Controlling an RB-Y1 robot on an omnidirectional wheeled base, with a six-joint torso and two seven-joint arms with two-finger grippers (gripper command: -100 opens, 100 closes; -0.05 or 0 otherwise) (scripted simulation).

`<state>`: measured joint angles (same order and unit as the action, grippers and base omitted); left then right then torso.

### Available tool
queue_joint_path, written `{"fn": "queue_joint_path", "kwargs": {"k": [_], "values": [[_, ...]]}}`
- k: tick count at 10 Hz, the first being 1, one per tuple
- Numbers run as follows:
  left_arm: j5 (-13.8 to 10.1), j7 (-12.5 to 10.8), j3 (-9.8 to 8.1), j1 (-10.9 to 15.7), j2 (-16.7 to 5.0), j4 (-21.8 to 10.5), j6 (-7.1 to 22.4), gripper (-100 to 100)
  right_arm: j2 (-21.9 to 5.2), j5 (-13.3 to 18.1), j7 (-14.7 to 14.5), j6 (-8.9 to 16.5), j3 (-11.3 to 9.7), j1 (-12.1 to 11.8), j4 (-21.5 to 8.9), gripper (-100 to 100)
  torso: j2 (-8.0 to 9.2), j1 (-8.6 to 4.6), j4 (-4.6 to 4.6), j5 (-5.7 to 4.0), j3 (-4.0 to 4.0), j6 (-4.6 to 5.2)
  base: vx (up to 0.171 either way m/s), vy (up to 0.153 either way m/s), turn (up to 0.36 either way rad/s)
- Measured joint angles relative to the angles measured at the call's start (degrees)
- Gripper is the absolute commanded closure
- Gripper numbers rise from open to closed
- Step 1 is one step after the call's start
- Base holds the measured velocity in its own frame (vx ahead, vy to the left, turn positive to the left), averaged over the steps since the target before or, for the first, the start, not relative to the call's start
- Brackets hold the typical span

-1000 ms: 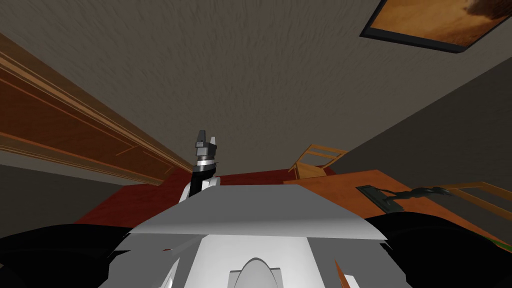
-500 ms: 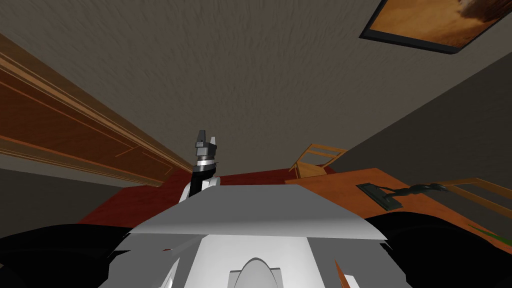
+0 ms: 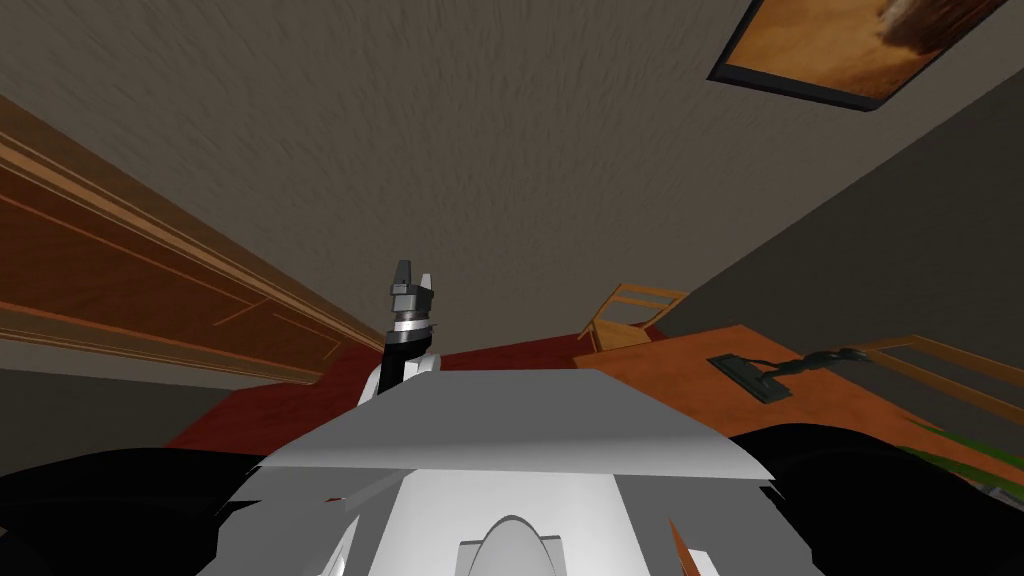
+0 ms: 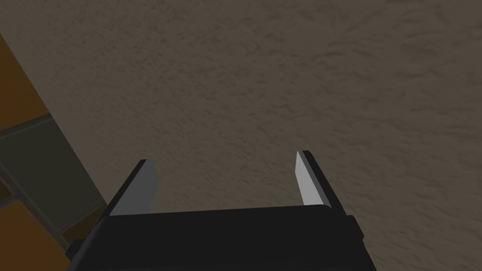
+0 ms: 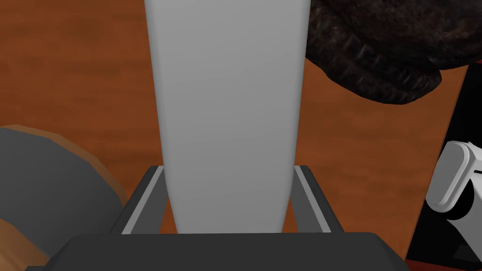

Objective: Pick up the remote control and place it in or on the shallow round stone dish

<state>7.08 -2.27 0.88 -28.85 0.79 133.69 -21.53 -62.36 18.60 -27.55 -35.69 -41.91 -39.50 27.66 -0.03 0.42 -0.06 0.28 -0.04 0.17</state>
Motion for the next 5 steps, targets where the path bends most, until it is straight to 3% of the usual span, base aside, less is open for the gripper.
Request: {"fn": "queue_joint_path", "kwargs": {"k": [1,3,5], "values": [[0.0,0.0,0.0,0.0,0.0,0.0,0.0,0,-1.3,-0.4,-0.3,0.3,0.2,-1.1,1.2,100,-0.06,-0.07,-0.01,-0.02,-0.04,0.01,0.011,0.045,-0.12],[0.0,0.0,0.0,0.0,0.0,0.0,0.0,0,-2.7,-1.1,-2.0,-1.6,0.2,-1.0,-0.7,100,-0.11,-0.1,-0.03,-0.05,-0.06,0.02,0.009,0.035,-0.089],[0.0,0.0,-0.01,0.0,0.0,0.0,0.0,0,-5.4,-2.1,-3.0,-2.3,0.5,-2.3,1.0,100,-0.14,-0.2,-0.03,-0.06,-0.08,0.0,0.016,0.02,-0.173]]}}
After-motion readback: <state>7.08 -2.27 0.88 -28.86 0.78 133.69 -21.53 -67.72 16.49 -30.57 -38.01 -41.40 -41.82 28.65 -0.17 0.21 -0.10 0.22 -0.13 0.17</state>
